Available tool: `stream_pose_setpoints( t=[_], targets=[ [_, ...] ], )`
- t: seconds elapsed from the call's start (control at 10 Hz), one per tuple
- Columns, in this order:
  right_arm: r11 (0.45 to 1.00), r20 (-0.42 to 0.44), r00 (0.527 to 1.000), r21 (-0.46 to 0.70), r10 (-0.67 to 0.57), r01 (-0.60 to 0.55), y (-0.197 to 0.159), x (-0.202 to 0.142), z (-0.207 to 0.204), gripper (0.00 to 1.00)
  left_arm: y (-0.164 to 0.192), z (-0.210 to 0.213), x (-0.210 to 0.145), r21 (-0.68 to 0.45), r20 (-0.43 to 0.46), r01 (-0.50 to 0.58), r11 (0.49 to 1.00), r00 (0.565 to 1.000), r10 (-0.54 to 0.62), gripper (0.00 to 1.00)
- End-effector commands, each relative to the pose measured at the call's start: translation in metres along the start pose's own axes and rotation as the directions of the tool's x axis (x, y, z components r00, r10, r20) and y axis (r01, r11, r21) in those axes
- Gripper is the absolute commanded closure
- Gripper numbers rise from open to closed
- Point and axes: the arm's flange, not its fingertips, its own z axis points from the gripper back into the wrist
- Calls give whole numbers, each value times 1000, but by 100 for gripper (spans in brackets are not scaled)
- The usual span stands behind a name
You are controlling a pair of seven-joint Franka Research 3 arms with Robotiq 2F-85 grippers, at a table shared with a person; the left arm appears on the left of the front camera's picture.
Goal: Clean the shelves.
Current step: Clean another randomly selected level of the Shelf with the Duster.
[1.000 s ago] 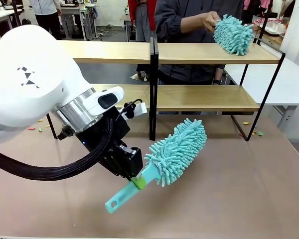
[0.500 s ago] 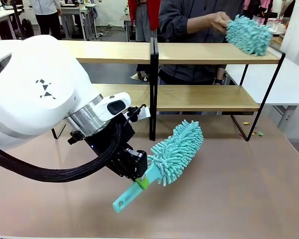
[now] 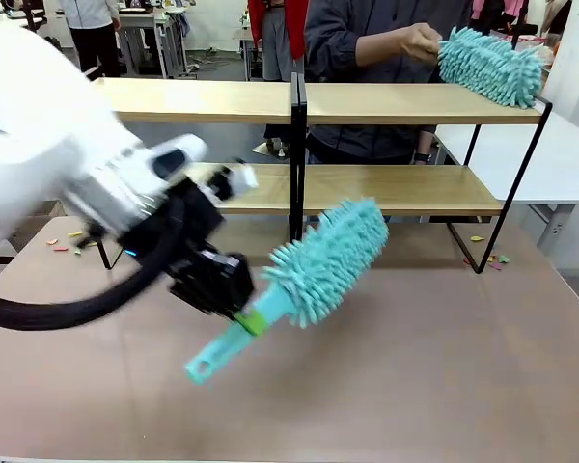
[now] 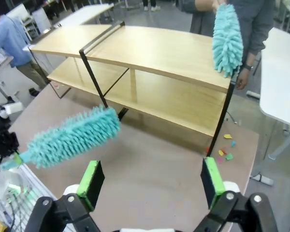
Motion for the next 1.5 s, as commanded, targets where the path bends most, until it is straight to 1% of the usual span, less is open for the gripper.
stream_pose_setpoints(
  t=[0.0,0.1,0.2,0.3,0.5,0.6,0.7,0.8,0.9,1.0,1.1,1.2,1.3,1.4],
  targets=[
    [1000,0,1000,-1,0,0,0,1,0,0,15,68,-63,-53,30,91,994,996,-89,88],
    [1000,0,1000,-1,0,0,0,1,0,0,14,85,-89,-3,41,89,996,995,-89,88],
    [1000,0,1000,-1,0,0,0,1,0,0,13,84,-97,110,112,-23,994,994,11,88],
    [1000,0,1000,-1,0,0,0,1,0,0,3,70,-45,-32,37,62,998,997,-61,88],
    [1000,0,1000,-1,0,0,0,1,0,0,3,70,-45,-32,37,62,998,997,-61,88],
    [1000,0,1000,0,0,0,0,0,0,0,0,92,-61,14,55,40,999,998,-41,88],
    [998,-69,997,63,-25,29,4,6,-7,0,-4,96,-48,-109,-97,132,985,985,-143,88],
    [981,-170,981,153,-90,116,5,-9,-13,0,6,117,-60,-127,-152,151,980,974,-170,88],
    [954,-234,957,203,-172,221,3,-27,-19,0,19,137,-77,-144,-167,148,978,971,-172,88],
    [952,-266,945,185,-189,242,2,-42,-23,0,35,154,-94,-153,-149,148,977,974,-171,88],
    [938,-253,948,235,-193,254,5,-49,-25,0,54,168,-110,-183,-105,105,978,986,-125,88],
    [917,-253,948,298,-192,266,10,-51,-26,0,76,176,-124,-176,-75,59,983,995,-73,88],
    [863,-330,922,386,-202,327,15,-54,-29,0,97,180,-142,-179,-80,73,981,993,-89,88],
    [808,-373,893,426,-253,407,13,-58,-34,0,113,187,-157,-228,-54,65,971,995,-79,88]
  ],
)
